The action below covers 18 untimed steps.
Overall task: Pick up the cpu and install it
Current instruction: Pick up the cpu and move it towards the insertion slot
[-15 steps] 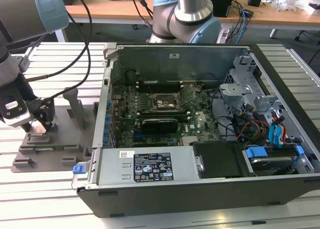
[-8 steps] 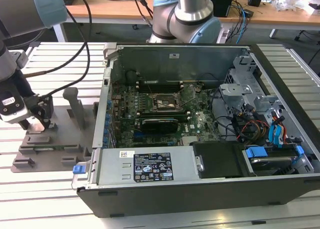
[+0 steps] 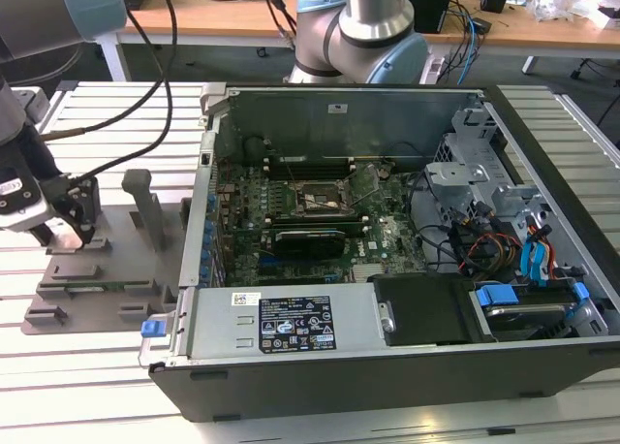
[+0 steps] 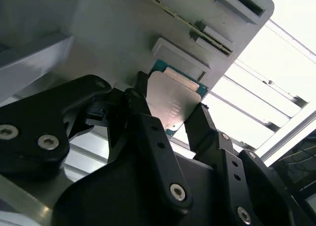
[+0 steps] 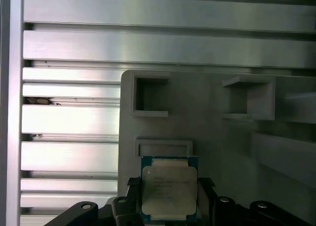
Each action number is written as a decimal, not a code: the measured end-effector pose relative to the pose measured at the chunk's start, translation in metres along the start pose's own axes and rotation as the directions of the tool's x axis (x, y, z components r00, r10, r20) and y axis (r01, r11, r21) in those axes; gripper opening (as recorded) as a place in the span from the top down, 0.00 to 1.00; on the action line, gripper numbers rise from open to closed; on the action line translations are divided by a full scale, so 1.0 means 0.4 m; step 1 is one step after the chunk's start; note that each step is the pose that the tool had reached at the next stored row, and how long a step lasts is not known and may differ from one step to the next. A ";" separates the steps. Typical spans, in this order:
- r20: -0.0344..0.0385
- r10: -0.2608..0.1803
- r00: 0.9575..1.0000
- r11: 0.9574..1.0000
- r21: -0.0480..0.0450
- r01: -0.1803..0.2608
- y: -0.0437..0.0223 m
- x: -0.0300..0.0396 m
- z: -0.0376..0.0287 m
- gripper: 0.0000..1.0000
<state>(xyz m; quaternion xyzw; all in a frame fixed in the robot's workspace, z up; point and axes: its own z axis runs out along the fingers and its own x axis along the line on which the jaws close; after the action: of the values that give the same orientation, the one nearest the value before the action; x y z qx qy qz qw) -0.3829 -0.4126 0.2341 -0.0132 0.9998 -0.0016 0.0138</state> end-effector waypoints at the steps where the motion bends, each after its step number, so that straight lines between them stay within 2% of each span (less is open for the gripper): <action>1: 0.000 0.000 1.000 1.000 0.000 0.000 0.000 0.000 -0.004 0.45; 7: 0.000 0.000 1.000 1.000 0.000 0.000 0.000 -0.001 -0.036 0.45; 13: 0.000 0.000 1.000 1.000 0.000 0.000 0.000 -0.002 -0.063 0.45; 16: 0.000 0.000 1.000 1.000 0.000 0.000 0.000 -0.002 -0.070 0.45; 18: 0.000 0.000 1.000 1.000 0.000 0.000 0.000 -0.002 -0.083 0.45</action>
<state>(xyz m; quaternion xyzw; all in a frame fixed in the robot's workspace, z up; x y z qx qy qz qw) -0.3829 -0.4125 0.2672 -0.0132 0.9998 -0.0016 0.0138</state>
